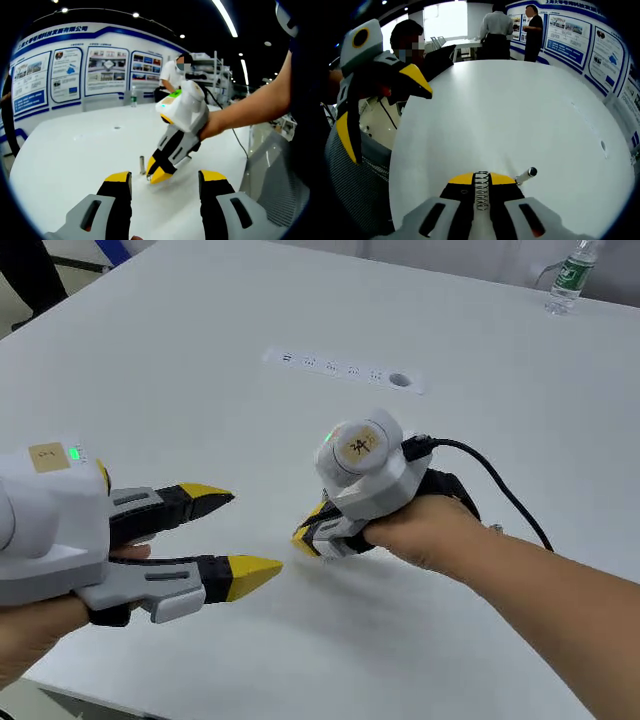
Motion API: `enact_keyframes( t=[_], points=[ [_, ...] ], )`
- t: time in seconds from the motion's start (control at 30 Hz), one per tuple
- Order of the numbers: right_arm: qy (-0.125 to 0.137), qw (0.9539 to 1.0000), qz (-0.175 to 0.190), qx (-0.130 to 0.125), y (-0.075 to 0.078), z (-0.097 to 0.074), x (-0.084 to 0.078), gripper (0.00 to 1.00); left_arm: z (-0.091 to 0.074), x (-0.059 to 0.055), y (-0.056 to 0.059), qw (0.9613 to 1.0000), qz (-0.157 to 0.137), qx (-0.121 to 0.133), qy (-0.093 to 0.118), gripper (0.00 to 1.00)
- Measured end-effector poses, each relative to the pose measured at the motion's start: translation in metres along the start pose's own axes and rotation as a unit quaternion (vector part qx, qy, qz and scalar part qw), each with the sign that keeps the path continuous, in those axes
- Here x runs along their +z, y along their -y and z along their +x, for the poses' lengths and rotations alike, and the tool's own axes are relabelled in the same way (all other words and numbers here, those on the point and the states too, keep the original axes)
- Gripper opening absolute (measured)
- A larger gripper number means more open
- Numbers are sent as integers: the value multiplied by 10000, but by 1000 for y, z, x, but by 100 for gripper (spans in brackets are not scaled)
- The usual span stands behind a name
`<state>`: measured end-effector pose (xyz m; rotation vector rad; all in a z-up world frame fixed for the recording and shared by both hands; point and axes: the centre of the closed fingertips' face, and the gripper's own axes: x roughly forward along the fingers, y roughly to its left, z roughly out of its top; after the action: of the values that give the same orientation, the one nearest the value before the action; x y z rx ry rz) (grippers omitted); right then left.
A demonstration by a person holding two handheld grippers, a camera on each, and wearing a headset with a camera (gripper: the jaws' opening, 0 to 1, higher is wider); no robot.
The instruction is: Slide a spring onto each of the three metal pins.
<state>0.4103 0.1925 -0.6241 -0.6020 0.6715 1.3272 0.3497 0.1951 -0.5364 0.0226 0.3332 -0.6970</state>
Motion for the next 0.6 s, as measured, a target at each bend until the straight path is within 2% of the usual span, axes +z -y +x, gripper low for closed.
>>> enact_keyframes(
  t=[0.17,0.33,0.43,0.6],
  points=[
    [512,9983,278,-60,-6,-28,11,12,5,1,4,10000,45,-72,-17,55],
    [875,9952,422,-130,-11,-59,18,12,10,4,8,9999,70,-152,-7,54],
    [1235,9906,567,-165,-14,-79,29,12,15,6,13,9998,88,-205,-1,54],
    [1830,9791,876,-131,-19,-108,50,12,24,14,22,9994,99,-342,45,53]
  ],
)
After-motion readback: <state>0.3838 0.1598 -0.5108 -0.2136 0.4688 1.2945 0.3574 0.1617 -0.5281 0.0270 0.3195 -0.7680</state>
